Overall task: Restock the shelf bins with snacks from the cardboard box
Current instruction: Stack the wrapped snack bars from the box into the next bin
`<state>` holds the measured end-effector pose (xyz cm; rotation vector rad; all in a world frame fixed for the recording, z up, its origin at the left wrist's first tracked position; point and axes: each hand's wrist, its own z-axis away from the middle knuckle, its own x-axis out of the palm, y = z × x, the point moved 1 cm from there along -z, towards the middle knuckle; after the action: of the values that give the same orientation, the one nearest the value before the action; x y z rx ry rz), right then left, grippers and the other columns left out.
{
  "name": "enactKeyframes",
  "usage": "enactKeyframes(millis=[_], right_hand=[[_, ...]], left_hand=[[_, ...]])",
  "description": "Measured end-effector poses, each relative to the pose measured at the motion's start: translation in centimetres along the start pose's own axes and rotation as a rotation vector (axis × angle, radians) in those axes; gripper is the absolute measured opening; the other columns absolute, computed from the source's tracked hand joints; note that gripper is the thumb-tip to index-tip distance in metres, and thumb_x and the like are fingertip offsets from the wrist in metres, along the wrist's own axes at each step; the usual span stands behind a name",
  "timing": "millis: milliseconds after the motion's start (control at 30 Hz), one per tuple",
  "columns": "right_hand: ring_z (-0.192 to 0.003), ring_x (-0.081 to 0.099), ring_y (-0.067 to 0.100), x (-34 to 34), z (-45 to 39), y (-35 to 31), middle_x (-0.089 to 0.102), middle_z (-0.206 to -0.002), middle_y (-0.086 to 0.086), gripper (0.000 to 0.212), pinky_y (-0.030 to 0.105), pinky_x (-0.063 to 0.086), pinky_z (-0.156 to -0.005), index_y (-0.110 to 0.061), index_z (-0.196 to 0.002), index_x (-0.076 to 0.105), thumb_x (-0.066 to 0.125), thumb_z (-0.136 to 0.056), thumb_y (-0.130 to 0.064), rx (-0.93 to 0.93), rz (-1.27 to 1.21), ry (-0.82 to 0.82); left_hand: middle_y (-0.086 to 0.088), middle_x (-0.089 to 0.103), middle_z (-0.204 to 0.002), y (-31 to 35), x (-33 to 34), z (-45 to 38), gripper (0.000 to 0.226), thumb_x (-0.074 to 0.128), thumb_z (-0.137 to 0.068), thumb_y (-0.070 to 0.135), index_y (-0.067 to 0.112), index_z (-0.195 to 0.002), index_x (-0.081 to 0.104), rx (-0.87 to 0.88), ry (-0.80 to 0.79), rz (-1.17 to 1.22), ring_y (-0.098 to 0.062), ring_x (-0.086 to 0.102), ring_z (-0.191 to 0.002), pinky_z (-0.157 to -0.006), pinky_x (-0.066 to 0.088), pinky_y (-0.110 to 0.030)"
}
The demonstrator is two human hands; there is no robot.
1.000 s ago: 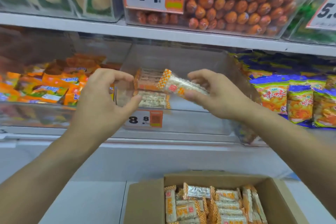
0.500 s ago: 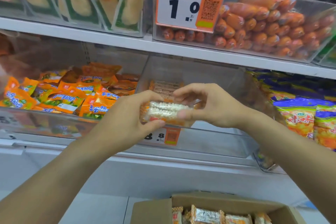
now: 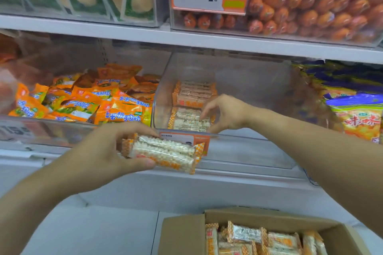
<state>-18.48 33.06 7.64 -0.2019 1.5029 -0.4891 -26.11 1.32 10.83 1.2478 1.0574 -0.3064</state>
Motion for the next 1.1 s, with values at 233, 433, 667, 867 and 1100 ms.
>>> enactKeyframes(millis=[233, 433, 667, 867, 1100], right_hand=[[-0.092, 0.068, 0.018, 1.2, -1.3, -0.6, 0.074, -0.104, -0.001, 0.028, 0.038, 0.056, -0.083, -0.029, -0.097, 0.077, 0.087, -0.072, -0.035, 0.019, 0.129, -0.01], [-0.085, 0.063, 0.024, 1.0, -1.6, -1.1, 0.072, -0.092, 0.003, 0.018, 0.034, 0.051, -0.077, -0.012, -0.092, 0.075, 0.064, -0.089, -0.026, 0.009, 0.181, 0.052], [-0.1, 0.063, 0.017, 1.4, -1.5, -1.7, 0.068, -0.111, -0.006, 0.028, 0.029, 0.048, -0.081, -0.026, -0.108, 0.073, 0.077, -0.081, -0.035, -0.006, 0.219, -0.004], [-0.127, 0.055, 0.016, 1.3, -0.8, -1.6, 0.06, -0.139, -0.005, 0.046, 0.021, 0.028, -0.084, -0.023, -0.129, 0.068, 0.075, -0.087, -0.04, 0.0, 0.267, -0.018], [-0.133, 0.048, 0.019, 1.0, 1.0, -0.6, 0.06, -0.134, 0.003, 0.03, 0.037, 0.038, -0.109, -0.025, -0.11, 0.076, 0.08, -0.081, -0.019, -0.022, 0.097, -0.058]], left_hand=[[0.043, 0.059, -0.099, 0.7, 1.9, -0.9, 0.037, 0.086, -0.072, 0.033, 0.04, -0.104, 0.07, 0.042, 0.017, 0.135, 0.017, 0.056, -0.092, -0.073, 0.037, -0.001], [0.034, 0.062, -0.108, 0.7, 1.6, -1.1, 0.037, 0.084, -0.072, 0.043, 0.044, -0.106, 0.067, 0.037, 0.025, 0.134, 0.012, 0.056, -0.101, -0.077, 0.038, -0.001], [0.036, 0.062, -0.106, 0.7, 2.0, -1.3, 0.038, 0.084, -0.072, 0.041, 0.043, -0.107, 0.067, 0.057, 0.005, 0.143, 0.023, 0.049, -0.105, -0.076, 0.033, 0.005], [0.038, 0.06, -0.109, 0.5, 2.0, -1.6, 0.04, 0.083, -0.072, 0.045, 0.045, -0.109, 0.066, 0.058, -0.011, 0.134, 0.025, 0.046, -0.106, -0.077, 0.032, 0.006], [0.037, 0.061, -0.108, 0.8, 2.0, -1.6, 0.039, 0.084, -0.073, 0.039, 0.042, -0.108, 0.068, 0.054, -0.03, 0.167, 0.019, 0.053, -0.101, -0.074, 0.036, 0.004]])
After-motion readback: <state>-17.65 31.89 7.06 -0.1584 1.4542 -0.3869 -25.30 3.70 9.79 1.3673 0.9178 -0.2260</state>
